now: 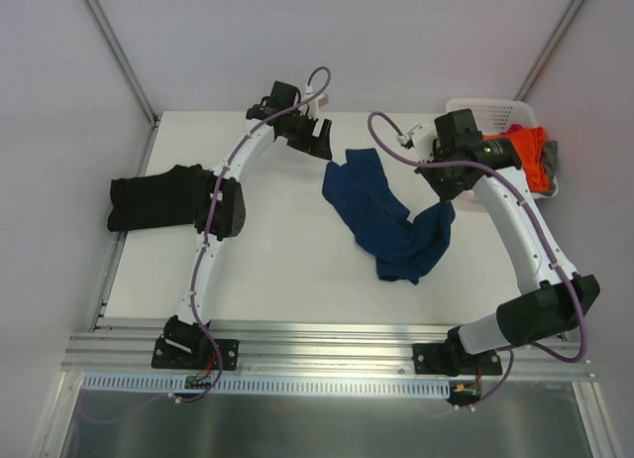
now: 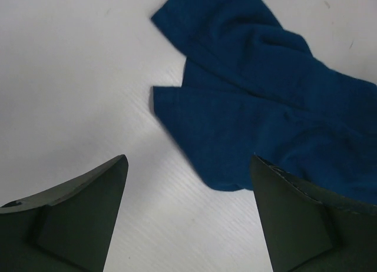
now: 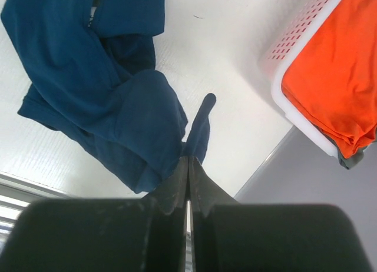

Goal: Fold and stack the t-shirts
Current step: Flatten out the tshirt

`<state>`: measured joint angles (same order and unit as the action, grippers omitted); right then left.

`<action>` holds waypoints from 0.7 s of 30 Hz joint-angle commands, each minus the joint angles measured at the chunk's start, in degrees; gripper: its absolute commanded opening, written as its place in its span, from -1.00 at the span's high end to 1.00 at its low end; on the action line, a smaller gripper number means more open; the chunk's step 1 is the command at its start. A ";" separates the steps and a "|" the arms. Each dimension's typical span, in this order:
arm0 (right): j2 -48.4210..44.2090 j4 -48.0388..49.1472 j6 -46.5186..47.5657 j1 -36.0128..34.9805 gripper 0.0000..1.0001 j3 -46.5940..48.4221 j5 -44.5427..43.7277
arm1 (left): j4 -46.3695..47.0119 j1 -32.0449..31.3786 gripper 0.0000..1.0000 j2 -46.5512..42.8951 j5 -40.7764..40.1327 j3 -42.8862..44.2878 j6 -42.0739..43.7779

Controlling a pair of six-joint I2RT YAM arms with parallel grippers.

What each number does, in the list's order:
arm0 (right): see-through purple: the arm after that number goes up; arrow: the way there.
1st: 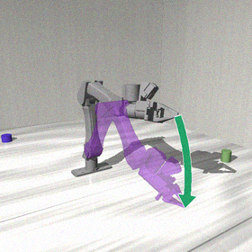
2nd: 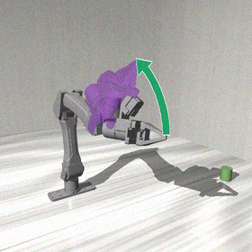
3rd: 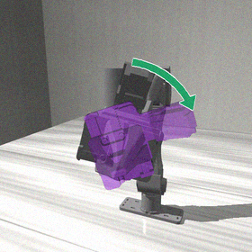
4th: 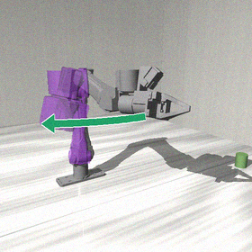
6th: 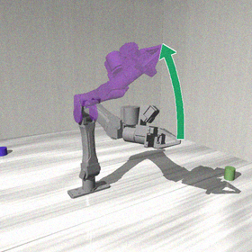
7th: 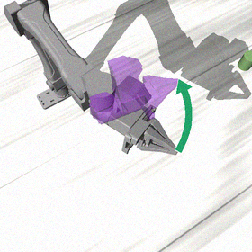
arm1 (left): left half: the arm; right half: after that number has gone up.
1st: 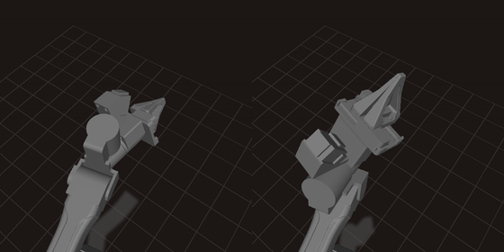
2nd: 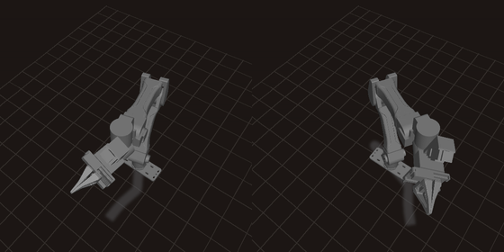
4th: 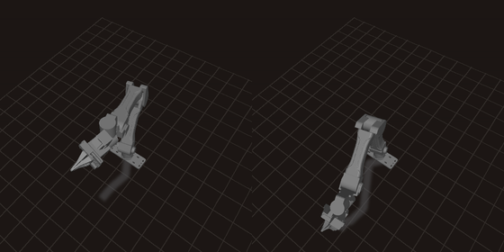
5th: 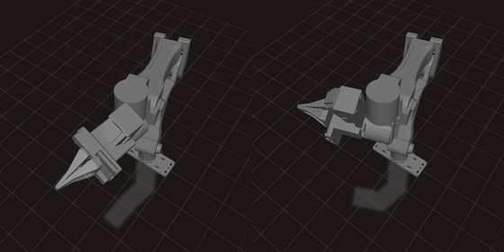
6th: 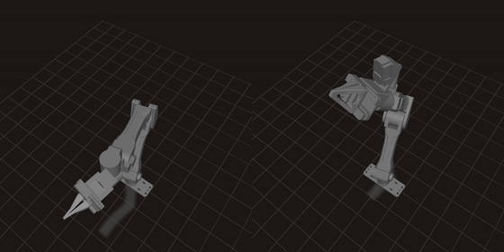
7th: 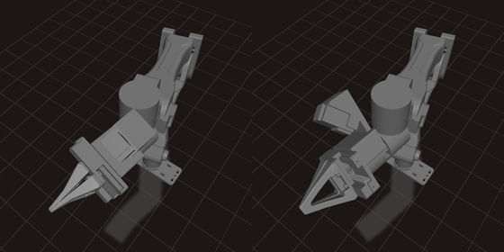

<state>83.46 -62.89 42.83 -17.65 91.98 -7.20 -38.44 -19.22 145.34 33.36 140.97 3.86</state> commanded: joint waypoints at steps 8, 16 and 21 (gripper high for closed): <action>-1.11 -3.99 -3.19 0.07 0.99 0.39 8.68 | 14.43 -1.25 -0.80 6.00 10.05 4.93 -8.78; 4.60 -5.40 -3.98 -0.54 0.99 4.25 8.96 | 23.93 -3.63 -0.68 9.96 15.50 5.11 -16.59; 6.10 -5.31 -4.33 -1.42 0.99 5.05 9.14 | 24.99 -4.51 -0.64 10.14 19.81 2.83 -19.06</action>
<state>89.78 -66.54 39.75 -18.15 94.43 0.80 -17.52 -22.96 156.62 47.88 143.74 -12.40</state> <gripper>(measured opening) 0.010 0.823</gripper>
